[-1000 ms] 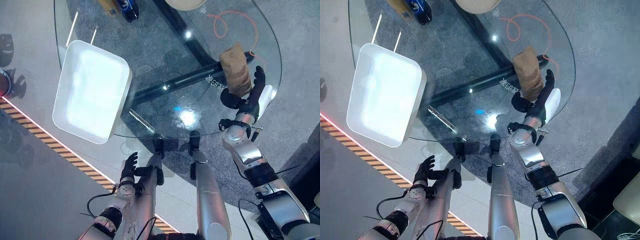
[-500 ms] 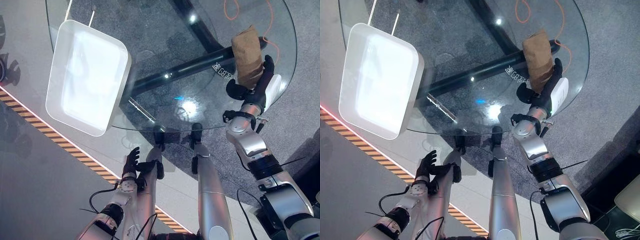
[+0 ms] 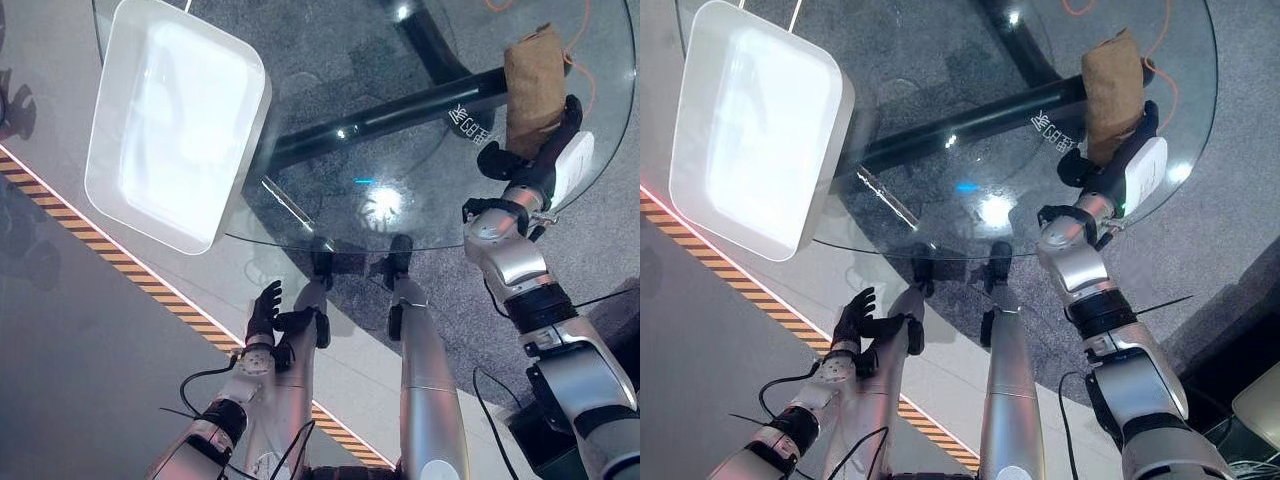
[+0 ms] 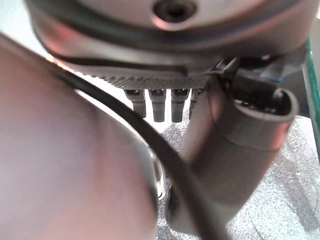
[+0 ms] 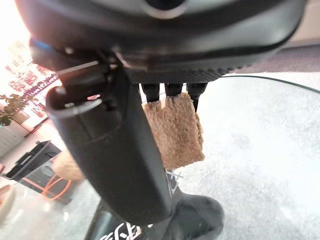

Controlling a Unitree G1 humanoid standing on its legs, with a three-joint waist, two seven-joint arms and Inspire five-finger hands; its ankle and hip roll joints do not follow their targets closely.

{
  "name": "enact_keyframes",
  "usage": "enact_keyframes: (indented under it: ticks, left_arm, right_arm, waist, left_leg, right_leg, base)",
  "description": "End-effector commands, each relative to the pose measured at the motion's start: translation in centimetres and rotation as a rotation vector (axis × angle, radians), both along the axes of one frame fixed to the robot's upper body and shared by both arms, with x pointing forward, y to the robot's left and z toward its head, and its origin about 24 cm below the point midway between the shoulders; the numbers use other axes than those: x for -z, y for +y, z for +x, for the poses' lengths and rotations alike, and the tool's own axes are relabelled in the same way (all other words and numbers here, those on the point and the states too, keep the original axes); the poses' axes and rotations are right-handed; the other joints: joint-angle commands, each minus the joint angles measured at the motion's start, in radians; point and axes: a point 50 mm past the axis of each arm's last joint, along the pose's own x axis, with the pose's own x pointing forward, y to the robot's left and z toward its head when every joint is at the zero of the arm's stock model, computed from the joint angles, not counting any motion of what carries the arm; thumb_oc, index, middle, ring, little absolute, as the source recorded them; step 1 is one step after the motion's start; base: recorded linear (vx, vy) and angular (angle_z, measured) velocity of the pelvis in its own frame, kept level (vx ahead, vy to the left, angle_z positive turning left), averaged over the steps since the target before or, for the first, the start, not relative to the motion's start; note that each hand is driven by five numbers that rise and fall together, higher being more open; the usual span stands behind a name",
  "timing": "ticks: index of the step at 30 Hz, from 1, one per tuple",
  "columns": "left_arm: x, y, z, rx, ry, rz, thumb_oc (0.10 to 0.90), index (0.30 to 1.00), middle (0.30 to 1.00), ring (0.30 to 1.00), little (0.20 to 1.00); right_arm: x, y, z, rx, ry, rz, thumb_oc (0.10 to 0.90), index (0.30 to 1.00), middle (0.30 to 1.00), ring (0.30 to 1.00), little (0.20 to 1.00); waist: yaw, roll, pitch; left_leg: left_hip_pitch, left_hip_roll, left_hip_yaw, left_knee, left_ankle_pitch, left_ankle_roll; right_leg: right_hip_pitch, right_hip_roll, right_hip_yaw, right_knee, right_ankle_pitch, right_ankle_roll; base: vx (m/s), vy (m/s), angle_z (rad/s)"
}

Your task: Wipe the table with a cloth and put it in the basket.

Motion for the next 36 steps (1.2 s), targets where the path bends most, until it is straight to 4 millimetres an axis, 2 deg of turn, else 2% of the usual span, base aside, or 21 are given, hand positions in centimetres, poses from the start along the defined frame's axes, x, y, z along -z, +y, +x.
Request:
enact_keyframes:
  ticks: [1,2,5,6,15,23,28,36]
  left_arm:
    - [2.3,0.4,-2.6,-0.024,0.094,0.001,0.8,0.9,0.9,0.9,0.9]
    - [2.3,0.4,-2.7,-0.024,0.095,0.002,0.8,0.9,0.9,0.9,0.9]
    - [2.3,0.5,-2.8,-0.021,0.094,-0.004,0.8,0.9,0.9,0.9,0.9]
    - [2.3,0.5,-2.8,-0.02,0.094,-0.005,0.8,0.9,0.9,0.9,0.9]
    - [2.7,0.4,-3.3,-0.011,0.123,-0.003,0.8,0.9,0.9,0.9,0.9]
    - [3.9,1.1,-4.9,-0.027,0.168,0.003,0.8,0.9,0.9,0.9,0.9]
    - [3.8,1.0,-4.9,-0.024,0.155,-0.009,0.8,0.9,0.9,0.9,0.9]
    - [3.5,0.7,-4.5,-0.008,0.142,-0.017,0.8,0.9,0.9,0.9,0.9]
  right_arm:
    - [-3.7,-2.4,-1.0,0.102,-0.133,-0.073,0.8,0.9,0.9,0.9,0.9]
    - [-4.1,-2.6,-0.9,0.101,-0.135,-0.07,0.602,0.731,0.731,0.731,0.702]
    - [-4.6,-2.7,-0.9,0.097,-0.151,-0.07,0.171,0.361,0.361,0.361,0.271]
    - [-4.7,-2.6,-0.9,0.096,-0.155,-0.071,0.1,0.3,0.3,0.3,0.2]
    - [-6.1,-2.4,-1.3,0.1,-0.203,-0.109,0.1,0.3,0.3,0.3,0.2]
    - [-7.7,-2.6,-2.4,0.131,-0.293,-0.154,0.1,0.3,0.3,0.3,0.2]
    - [-8.9,-1.9,-3.3,0.1,-0.352,-0.205,0.1,0.3,0.3,0.3,0.2]
    - [-10.2,-0.2,-3.2,0.042,-0.359,-0.281,0.1,0.3,0.3,0.3,0.2]
  waist:
    - [-0.006,0.047,-0.023]
    - [-0.003,0.048,-0.023]
    - [0.001,0.051,-0.023]
    - [0.001,0.051,-0.023]
    - [0.005,0.049,-0.023]
    - [0.003,0.048,-0.023]
    - [0.001,0.046,-0.023]
    - [0.009,0.05,-0.023]
  left_leg:
    - [-0.059,-0.042,-0.054,0.161,-0.129,-0.004]
    - [-0.067,-0.043,-0.058,0.164,-0.129,-0.004]
    - [-0.079,-0.044,-0.062,0.17,-0.129,-0.004]
    - [-0.081,-0.044,-0.064,0.171,-0.13,-0.004]
    - [-0.103,-0.045,-0.069,0.197,-0.142,-0.004]
    - [-0.114,-0.043,-0.071,0.21,-0.149,-0.005]
    - [-0.116,-0.044,-0.071,0.214,-0.151,-0.002]
    - [-0.122,-0.047,-0.073,0.219,-0.152,0.0]
  right_leg:
    - [-0.012,0.05,-0.053,-0.046,0.036,0.001]
    - [-0.02,0.052,-0.053,-0.042,0.037,0.001]
    - [-0.032,0.053,-0.052,-0.033,0.035,0.0]
    - [-0.034,0.053,-0.052,-0.032,0.034,0.0]
    - [-0.052,0.054,-0.056,-0.006,0.021,-0.003]
    - [-0.065,0.053,-0.052,0.007,0.018,-0.003]
    - [-0.069,0.054,-0.048,0.016,0.013,-0.001]
    - [-0.075,0.049,-0.049,0.025,0.01,0.001]
  base:
    - [0.0,0.0,0.0]
    - [0.02,-0.006,0.04]
    - [0.01,-0.001,0.01]
    - [0.0,0.0,0.0]
    - [0.01,0.0,0.04]
    - [0.0,0.0,0.0]
    - [0.0,0.0,0.0]
    - [0.0,0.0,0.0]
